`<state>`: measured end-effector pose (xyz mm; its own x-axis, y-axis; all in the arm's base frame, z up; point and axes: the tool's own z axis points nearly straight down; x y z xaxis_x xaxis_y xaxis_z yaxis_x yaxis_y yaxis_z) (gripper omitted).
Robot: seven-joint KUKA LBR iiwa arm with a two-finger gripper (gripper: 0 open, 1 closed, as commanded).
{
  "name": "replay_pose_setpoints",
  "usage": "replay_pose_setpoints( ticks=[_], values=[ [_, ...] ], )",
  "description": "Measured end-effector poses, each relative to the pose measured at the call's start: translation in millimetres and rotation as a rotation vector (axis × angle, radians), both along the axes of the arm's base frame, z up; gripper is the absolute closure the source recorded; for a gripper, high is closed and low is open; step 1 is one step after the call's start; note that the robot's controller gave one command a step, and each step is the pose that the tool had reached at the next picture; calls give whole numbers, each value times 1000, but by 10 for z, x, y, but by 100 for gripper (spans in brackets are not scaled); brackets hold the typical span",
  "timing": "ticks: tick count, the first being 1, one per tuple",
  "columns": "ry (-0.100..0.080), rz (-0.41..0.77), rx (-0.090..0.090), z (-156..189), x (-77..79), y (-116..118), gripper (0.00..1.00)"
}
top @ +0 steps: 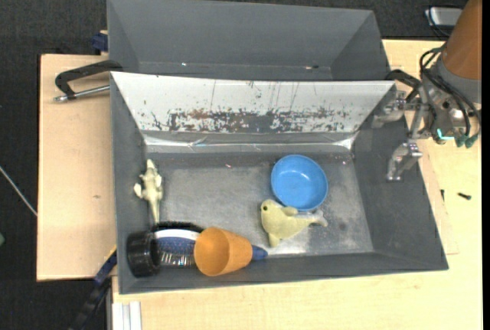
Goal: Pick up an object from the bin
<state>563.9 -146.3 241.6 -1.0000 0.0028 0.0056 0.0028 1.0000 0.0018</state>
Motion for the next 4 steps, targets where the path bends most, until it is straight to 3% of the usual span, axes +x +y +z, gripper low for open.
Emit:
replay_pose_setpoints(
  ticks=[1, 2, 3, 4],
  values=[
    [-4, 246, 1, -872, 365, 153, 0],
    [-14, 147, -1, -1706, 287, 728, 0],
    [-7, 200, 4, -1613, 145, 1608, 0],
    [-12, 268, 1, -1553, 144, 1941, 0]
  ],
)
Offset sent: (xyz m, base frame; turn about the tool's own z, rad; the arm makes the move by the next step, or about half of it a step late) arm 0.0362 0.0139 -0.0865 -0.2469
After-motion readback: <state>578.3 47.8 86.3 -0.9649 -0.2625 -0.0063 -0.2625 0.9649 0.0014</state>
